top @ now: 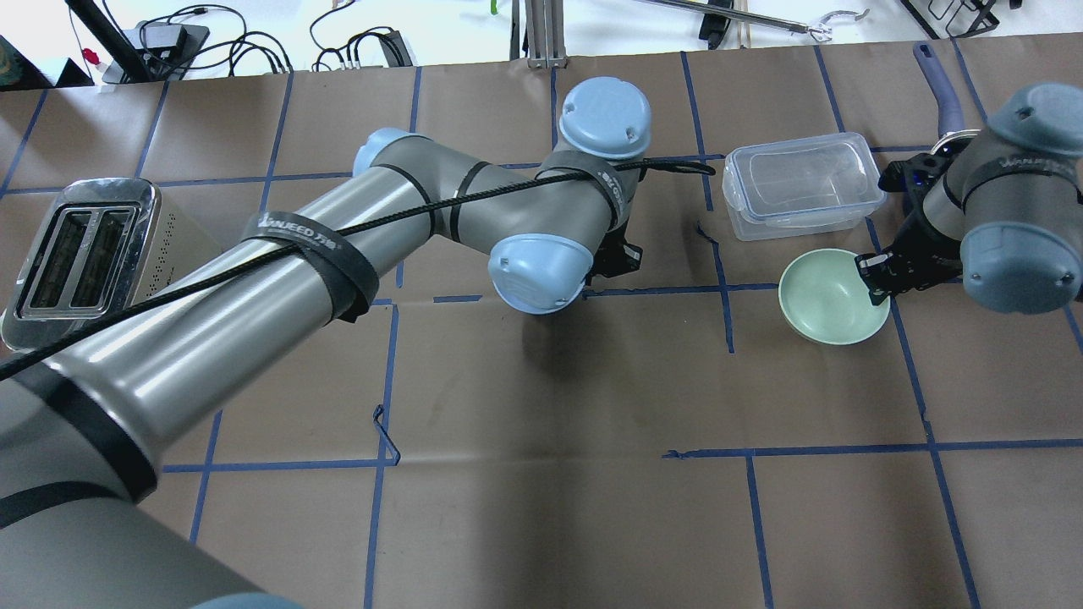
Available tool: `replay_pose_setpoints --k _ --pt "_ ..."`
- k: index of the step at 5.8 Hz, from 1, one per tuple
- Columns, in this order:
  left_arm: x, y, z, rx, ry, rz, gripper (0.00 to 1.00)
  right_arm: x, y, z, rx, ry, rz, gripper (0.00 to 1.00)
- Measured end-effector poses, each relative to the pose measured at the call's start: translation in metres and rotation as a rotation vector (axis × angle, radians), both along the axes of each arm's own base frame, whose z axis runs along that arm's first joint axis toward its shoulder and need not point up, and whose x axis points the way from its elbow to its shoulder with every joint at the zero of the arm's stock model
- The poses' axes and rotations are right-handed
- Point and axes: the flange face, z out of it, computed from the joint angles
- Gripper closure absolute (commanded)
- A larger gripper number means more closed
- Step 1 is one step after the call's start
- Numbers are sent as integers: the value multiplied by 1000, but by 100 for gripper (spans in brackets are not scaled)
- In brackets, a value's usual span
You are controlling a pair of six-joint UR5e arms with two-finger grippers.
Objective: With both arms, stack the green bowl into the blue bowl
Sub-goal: 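Lift blue bowl toward table center with left gripper while right lifts green bowl, then set blue bowl down at center with left gripper while right carries green bowl above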
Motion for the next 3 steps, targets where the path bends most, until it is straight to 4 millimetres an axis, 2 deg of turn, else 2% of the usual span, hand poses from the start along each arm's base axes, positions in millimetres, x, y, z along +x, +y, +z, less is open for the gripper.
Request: replay_pose_setpoints --k 1,2,3 --pt "-4 4 -10 13 -20 -13 1 1 -6 30 20 -31 0 93" --pt "-3 7 -14 16 -27 -17 1 3 -9 57 39 -64 -2 93" --pt "-1 7 -2 0 -20 -16 1 4 -12 75 49 -84 -3 93"
